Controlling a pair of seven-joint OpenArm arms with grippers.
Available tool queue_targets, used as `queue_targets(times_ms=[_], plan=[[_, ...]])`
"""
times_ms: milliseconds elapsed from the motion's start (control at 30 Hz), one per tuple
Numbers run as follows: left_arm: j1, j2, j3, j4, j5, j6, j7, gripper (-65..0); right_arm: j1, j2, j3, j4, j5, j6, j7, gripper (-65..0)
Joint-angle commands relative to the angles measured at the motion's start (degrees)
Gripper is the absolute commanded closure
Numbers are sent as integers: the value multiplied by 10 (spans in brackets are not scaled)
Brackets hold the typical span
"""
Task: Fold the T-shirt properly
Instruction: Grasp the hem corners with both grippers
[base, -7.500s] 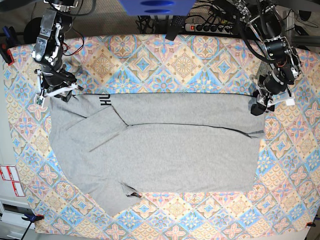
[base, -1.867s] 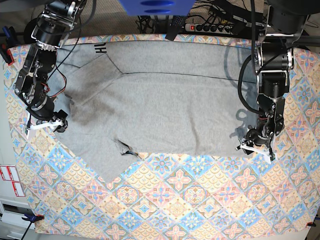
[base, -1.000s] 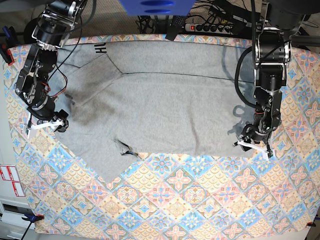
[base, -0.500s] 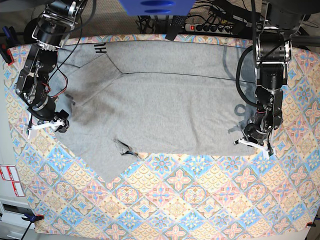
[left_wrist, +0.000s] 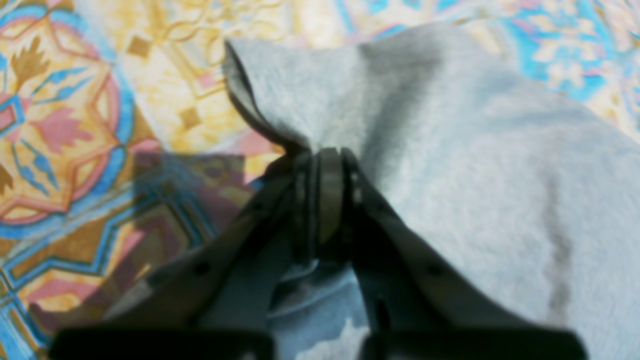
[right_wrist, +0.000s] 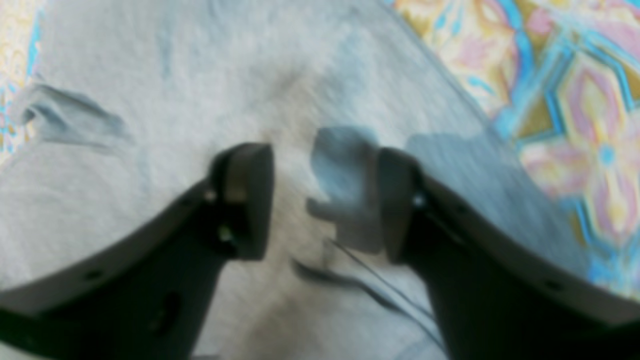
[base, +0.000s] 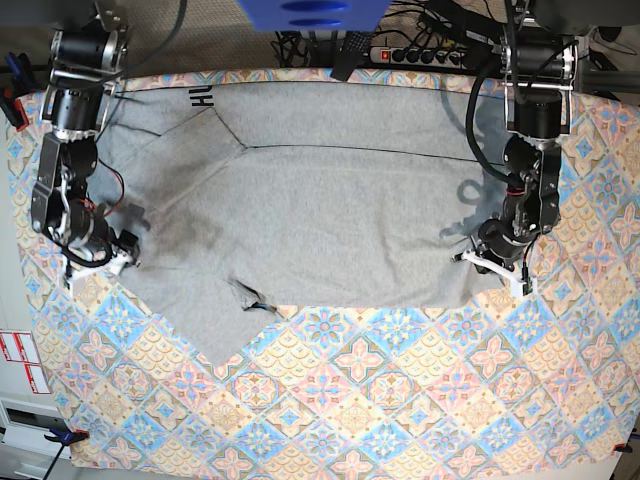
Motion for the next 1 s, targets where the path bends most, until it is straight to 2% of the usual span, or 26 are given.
queue_targets(times_ms=[0, 233, 400, 500, 733, 967], plan=[[0, -9, -7, 21, -2, -2, -6, 0, 33, 14, -7, 0, 12, 9, 13, -365], [50, -15, -49, 75, -2, -2, -5, 0, 96, 33, -18, -108, 11, 9, 18, -382], [81, -15, -62, 116, -2, -2, -4, 0, 103, 51, -19, -162, 11, 9, 70, -382], [98, -15, -62, 136, -2, -2, -4, 0, 103, 52, -50, -186, 11, 10, 100, -382], [122, -15, -62, 157, -3, -2, -4, 0, 102, 63, -96, -258, 11, 52, 173, -382], [129, -14, -62, 174, -3, -2, -4, 0, 100, 63, -117, -275, 10, 80, 187, -382]])
